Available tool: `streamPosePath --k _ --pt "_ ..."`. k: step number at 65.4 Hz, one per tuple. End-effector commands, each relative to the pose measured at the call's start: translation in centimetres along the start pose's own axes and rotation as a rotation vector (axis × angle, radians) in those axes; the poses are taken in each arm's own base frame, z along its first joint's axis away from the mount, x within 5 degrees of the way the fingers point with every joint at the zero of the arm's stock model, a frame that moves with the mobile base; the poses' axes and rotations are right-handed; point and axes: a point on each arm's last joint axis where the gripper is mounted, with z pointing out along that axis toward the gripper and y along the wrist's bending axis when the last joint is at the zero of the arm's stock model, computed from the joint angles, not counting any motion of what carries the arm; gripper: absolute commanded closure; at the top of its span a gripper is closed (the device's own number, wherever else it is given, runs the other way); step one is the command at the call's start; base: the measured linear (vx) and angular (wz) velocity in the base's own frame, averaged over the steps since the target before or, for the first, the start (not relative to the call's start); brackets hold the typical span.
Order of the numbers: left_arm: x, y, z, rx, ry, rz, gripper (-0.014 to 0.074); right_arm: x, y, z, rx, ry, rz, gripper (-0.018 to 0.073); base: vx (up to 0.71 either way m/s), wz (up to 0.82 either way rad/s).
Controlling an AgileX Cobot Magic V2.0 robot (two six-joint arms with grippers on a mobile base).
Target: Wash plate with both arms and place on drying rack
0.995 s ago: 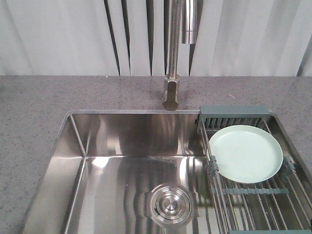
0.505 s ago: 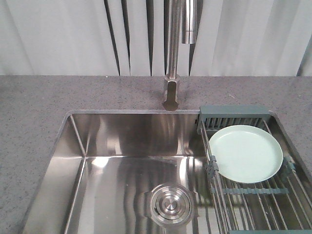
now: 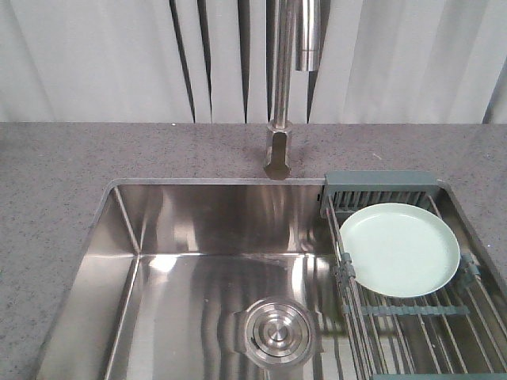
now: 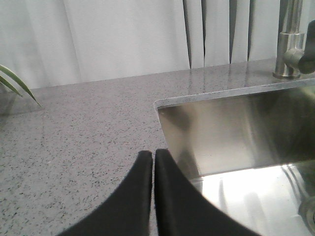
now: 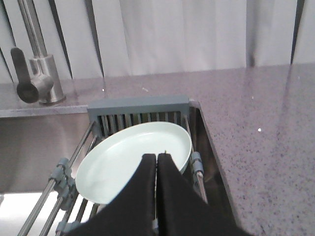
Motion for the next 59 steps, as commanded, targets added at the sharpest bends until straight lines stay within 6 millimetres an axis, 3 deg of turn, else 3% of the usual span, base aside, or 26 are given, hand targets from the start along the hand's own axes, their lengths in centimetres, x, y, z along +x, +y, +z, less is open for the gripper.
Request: streamPosePath --k 1,17,59 --pt "0.19 0.02 0.05 -0.002 -0.062 -0.014 0.0593 -0.94 0.05 -0.12 -0.003 -0.117 -0.029 0.057 0.0 0.0" --pt "0.19 0.02 0.05 -0.002 -0.062 -0.014 0.0593 -1.83 0.12 -0.27 -0.009 -0.216 -0.031 0.057 0.0 0.0" --pt "0.19 0.02 0.05 -0.002 -0.062 -0.014 0.0593 -1.89 0.13 -0.29 -0.01 -0.221 -0.015 0.057 0.0 0.0"
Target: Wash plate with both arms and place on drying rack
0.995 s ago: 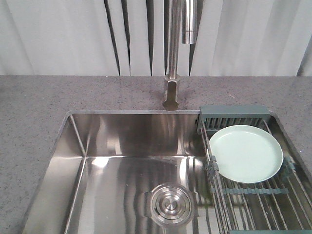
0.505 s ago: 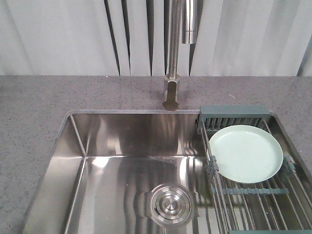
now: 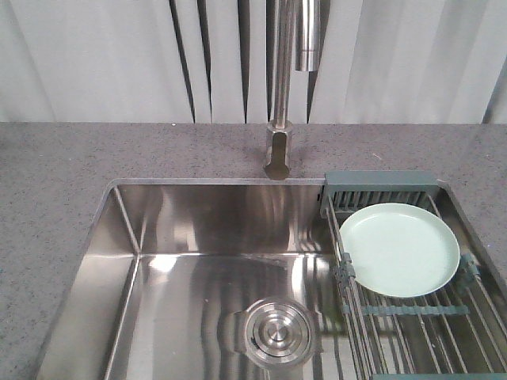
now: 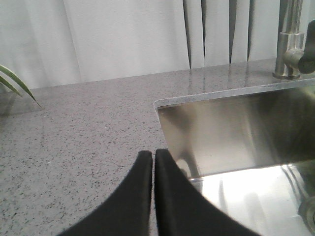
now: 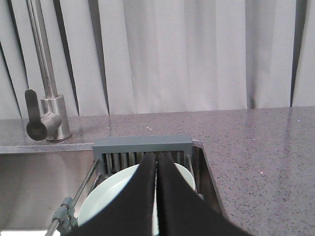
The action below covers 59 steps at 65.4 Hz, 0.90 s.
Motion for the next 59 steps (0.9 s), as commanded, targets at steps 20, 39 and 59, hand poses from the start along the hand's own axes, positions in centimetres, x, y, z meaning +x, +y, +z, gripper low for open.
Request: streamPosePath --k 20,39,59 --pt "0.19 0.02 0.05 -0.002 -0.062 -0.014 0.0593 -0.72 0.01 -0.12 0.001 -0.088 -0.007 0.057 0.0 0.0" --pt "0.19 0.02 0.05 -0.002 -0.062 -0.014 0.0593 -0.72 0.01 -0.12 0.001 -0.089 -0.007 0.0569 0.0 0.0" --pt "0.19 0.02 0.05 -0.002 -0.062 -0.014 0.0593 -0.71 0.01 -0.12 0.001 -0.088 -0.007 0.057 0.0 0.0"
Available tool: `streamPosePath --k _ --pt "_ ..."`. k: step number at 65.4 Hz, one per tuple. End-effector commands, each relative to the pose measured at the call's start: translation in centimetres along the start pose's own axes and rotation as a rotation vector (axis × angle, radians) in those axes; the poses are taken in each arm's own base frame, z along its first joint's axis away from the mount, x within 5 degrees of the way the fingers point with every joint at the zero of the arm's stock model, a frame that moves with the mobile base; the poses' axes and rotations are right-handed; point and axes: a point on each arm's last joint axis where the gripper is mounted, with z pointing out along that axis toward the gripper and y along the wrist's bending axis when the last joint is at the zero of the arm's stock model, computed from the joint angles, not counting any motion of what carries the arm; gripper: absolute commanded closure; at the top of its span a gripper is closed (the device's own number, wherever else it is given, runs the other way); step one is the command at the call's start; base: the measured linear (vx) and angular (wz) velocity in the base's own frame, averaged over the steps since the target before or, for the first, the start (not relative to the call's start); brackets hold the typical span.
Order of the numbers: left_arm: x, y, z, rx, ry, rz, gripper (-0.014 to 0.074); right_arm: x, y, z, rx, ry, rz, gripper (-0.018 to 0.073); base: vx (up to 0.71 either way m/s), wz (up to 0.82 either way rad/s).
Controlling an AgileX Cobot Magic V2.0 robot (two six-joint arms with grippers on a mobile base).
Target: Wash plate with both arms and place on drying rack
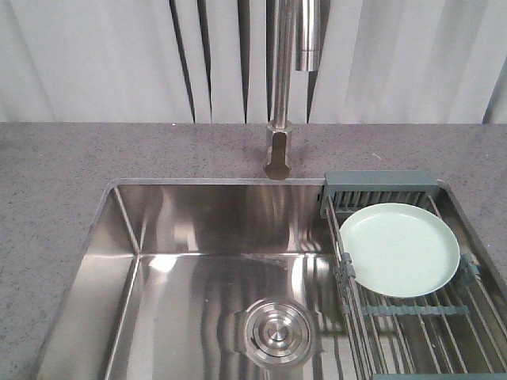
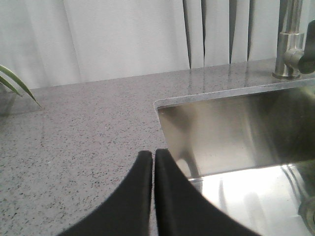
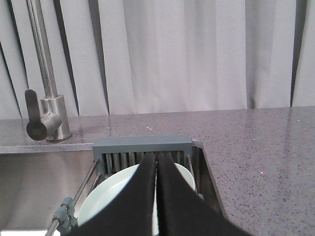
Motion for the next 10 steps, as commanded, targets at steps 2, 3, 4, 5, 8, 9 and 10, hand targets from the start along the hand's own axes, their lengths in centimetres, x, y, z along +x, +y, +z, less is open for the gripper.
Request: streamPosePath --k 2,3,4,5,8,9,10 --pt "0.19 0.02 0.05 -0.002 -0.062 -0.014 0.0593 -0.71 0.01 -0.12 0.001 -0.088 -0.007 0.057 0.0 0.0" --pt "0.19 0.02 0.05 -0.002 -0.062 -0.014 0.0593 -0.71 0.01 -0.12 0.001 -0.088 -0.007 0.057 0.0 0.0" --pt "0.19 0.02 0.05 -0.002 -0.062 -0.014 0.0593 -0.71 0.01 -0.12 0.001 -0.088 -0.007 0.057 0.0 0.0" --pt "0.19 0.02 0.05 -0.002 -0.062 -0.014 0.0593 -0.71 0.01 -0.12 0.001 -0.088 -0.007 0.057 0.0 0.0" --pt "0.19 0.02 0.05 -0.002 -0.062 -0.014 0.0593 -0.71 0.01 -0.12 0.001 -0.088 -0.007 0.057 0.0 0.0" --pt "0.19 0.02 0.05 -0.002 -0.062 -0.014 0.0593 -0.71 0.01 -0.12 0.001 -0.088 -0.007 0.057 0.0 0.0" --pt "0.19 0.02 0.05 -0.002 -0.062 -0.014 0.0593 -0.71 0.01 -0.12 0.001 -0.088 -0.007 0.057 0.0 0.0"
